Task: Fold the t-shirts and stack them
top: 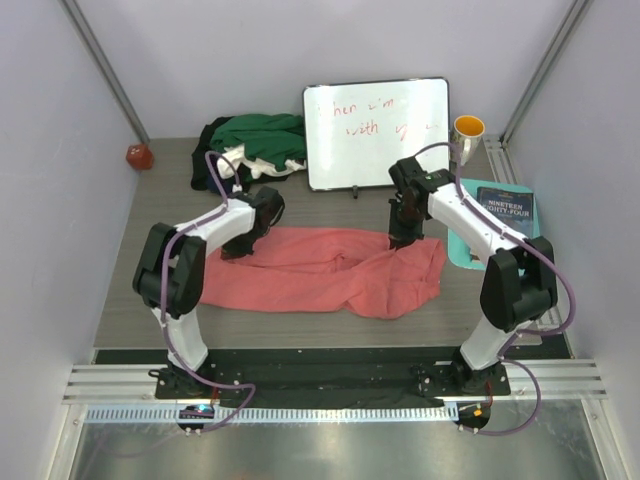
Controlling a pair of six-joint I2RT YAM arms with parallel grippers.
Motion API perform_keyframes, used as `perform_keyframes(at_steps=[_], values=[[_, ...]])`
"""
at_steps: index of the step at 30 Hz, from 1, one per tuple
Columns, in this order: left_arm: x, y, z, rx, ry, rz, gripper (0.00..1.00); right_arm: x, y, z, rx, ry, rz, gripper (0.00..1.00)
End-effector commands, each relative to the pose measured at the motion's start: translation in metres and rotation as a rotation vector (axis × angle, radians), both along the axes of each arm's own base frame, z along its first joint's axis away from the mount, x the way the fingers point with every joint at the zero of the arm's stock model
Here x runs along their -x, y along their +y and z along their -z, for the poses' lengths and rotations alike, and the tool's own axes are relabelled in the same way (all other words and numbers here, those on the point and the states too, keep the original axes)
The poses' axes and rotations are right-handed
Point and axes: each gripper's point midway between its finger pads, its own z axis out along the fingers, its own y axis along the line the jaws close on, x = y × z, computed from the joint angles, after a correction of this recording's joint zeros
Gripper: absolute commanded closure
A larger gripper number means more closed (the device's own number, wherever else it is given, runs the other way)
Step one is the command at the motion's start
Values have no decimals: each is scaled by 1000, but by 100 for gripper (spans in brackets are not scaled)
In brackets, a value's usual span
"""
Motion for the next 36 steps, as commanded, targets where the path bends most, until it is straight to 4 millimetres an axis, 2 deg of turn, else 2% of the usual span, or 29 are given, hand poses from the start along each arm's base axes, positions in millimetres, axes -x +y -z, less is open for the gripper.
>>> perform_keyframes(at_steps=[1,5,8,15,19,24,27,31,36], values=[[-11,-4,-26,67,-142,-1,98,-21,-5,0,43,-55,9,99],[-14,-4,-23,56,-124,0,99,-26,-5,6,61,-51,18,99],[-13,-5,-22,60,-116,-1,100,-31,-8,3,74,-64,24,99],[-11,-4,-25,60,-129,-2,100,-45,-15,-19,94,-129,42,99],[-12,-6,-23,60,-116,-1,100,-49,-18,-11,107,-95,30,99],[-9,-19,-18,110,-90,42,99,-50,-12,3,95,-51,15,99],[-5,-31,-8,154,-45,76,91,-50,-6,8,71,-27,5,96],[-2,-42,-5,164,-22,122,80,-46,-2,12,53,-8,-13,87],[4,-52,-1,190,2,161,75,-39,-4,12,58,-5,-31,81]])
